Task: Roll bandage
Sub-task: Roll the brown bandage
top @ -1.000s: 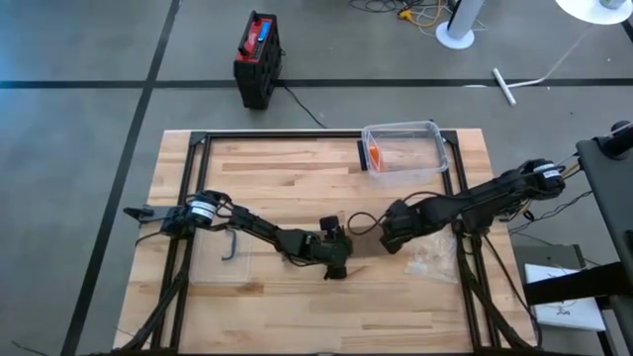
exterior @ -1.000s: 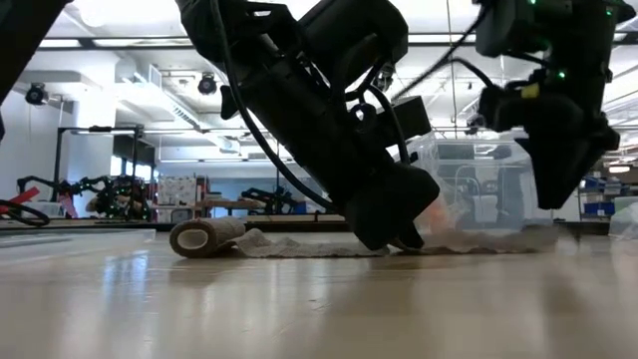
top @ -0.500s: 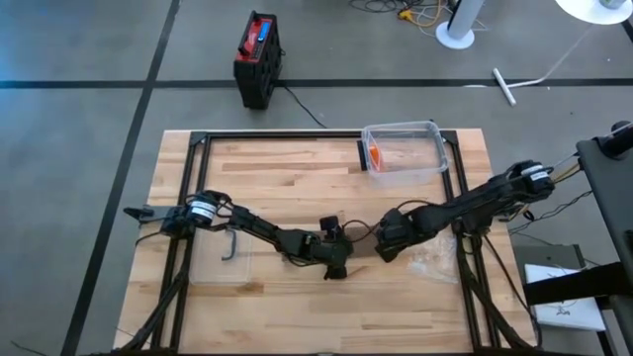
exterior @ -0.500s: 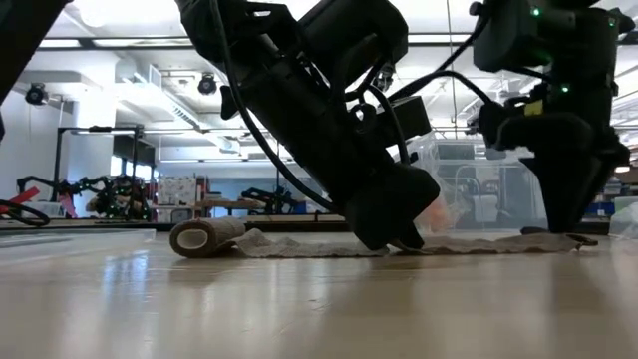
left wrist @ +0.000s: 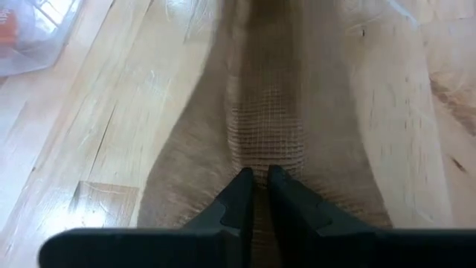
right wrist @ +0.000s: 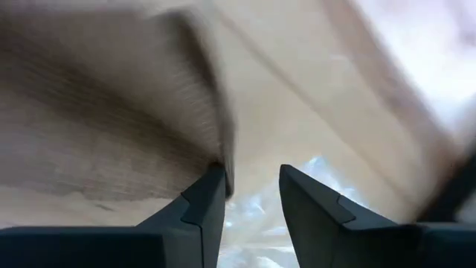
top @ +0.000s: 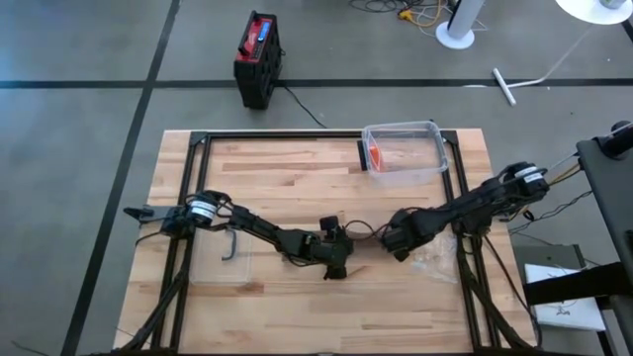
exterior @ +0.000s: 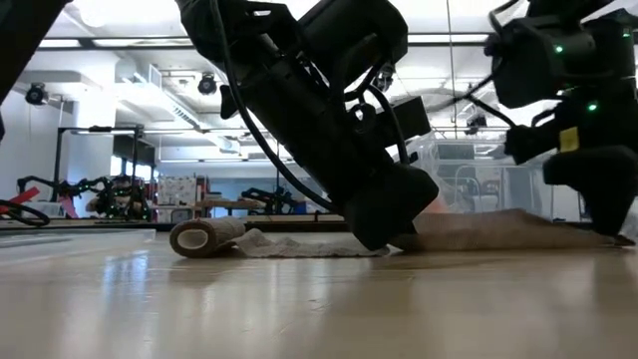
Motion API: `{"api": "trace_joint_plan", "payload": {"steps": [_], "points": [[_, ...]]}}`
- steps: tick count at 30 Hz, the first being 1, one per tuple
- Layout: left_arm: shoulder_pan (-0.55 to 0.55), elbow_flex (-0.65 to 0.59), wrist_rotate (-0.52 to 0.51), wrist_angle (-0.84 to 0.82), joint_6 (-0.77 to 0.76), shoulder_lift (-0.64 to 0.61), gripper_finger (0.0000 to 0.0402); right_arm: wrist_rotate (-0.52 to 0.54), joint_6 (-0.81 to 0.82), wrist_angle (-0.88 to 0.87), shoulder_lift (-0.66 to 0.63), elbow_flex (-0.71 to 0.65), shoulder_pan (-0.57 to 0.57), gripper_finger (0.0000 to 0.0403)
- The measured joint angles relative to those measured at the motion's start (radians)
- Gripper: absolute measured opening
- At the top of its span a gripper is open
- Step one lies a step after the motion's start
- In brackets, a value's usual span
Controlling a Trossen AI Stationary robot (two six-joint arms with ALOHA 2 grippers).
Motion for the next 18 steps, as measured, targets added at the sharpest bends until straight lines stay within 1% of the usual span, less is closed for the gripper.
{"api": "trace_joint_plan", "payload": {"steps": [2, 6, 10, 15, 18], "points": [[0.000, 0.000, -0.001, 0.000, 0.000, 0.000, 0.0038, 0.007, 0.000, -0.054, -0.013, -0.001, 0.000, 0.0119], [0.000, 0.000, 0.000, 0.001, 0.000, 0.000, 0.0032, 0.038, 0.007, -0.074, -0.044, -0.002, 0.000, 0.0122], [0.000, 0.000, 0.000, 0.002, 0.000, 0.000, 0.0028, 0.045, -0.002, -0.021, -0.070, -0.002, 0.000, 0.0130], [0.000, 0.000, 0.000, 0.002, 0.000, 0.000, 0.0027, 0.034, -0.068, 0.105, -0.097, 0.002, 0.011, 0.0132], [0.000, 0.000, 0.000, 0.002, 0.000, 0.000, 0.0027, 0.026, -0.080, 0.089, -0.125, 0.014, 0.011, 0.0127]]}}
